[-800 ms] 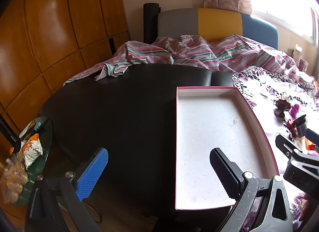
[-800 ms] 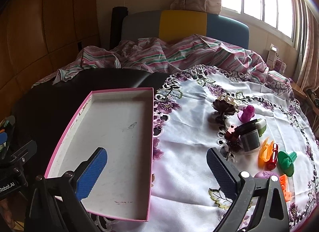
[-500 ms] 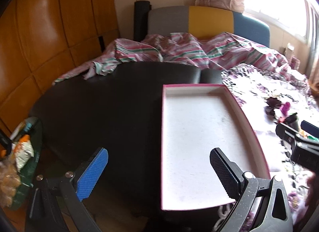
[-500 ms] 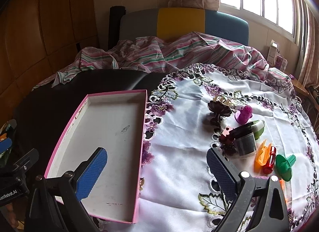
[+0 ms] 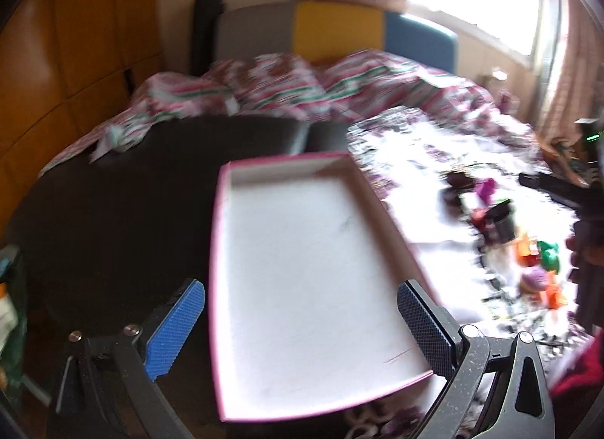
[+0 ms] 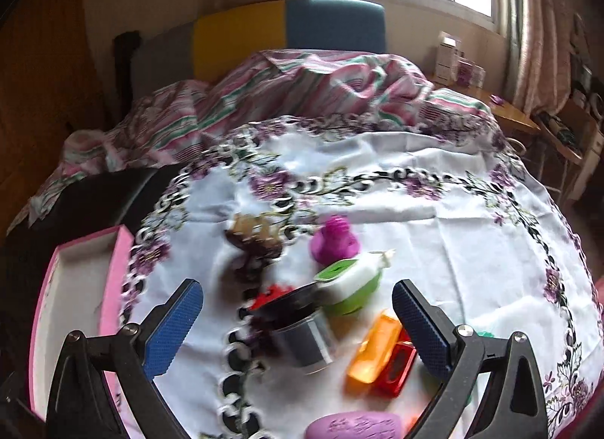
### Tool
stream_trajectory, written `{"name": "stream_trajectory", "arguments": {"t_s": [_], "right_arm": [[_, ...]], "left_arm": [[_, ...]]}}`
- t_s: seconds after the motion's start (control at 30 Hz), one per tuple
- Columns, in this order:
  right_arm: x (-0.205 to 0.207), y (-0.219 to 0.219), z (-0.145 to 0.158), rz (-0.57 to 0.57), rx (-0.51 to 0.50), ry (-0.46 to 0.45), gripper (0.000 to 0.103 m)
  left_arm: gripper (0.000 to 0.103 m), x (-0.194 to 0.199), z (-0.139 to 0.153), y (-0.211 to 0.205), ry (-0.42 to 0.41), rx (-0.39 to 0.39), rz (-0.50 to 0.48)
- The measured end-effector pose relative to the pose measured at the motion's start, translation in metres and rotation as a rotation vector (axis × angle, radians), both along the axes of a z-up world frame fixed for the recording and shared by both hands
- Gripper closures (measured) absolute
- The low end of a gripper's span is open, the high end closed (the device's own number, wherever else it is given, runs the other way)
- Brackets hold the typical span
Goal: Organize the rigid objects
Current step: 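Reach the left gripper to the black-lidded clear cup and grasp it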
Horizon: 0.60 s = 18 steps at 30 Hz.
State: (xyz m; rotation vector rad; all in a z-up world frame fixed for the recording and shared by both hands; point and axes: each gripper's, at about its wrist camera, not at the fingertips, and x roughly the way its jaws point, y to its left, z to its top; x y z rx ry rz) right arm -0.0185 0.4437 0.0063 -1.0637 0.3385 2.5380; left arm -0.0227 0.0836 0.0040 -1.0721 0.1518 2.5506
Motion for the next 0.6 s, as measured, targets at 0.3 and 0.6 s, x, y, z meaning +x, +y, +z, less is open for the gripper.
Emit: {"name": "stream_trajectory", "arguments": {"t_s": [0.3,0.6], "right_arm": [[0.023,0.076,-0.022,-0.211,-0.241,0.003,0.001],[0.025,0.087,-0.017,-0.217,-0.324,0.032,0.001]], "left_arm": [[0.0,-0.031,0.008,0.08,-0.073,0.12,-0.197],[0.0,-0.046,-0.018,0.192,-0.232,0.129,-0.332]]}}
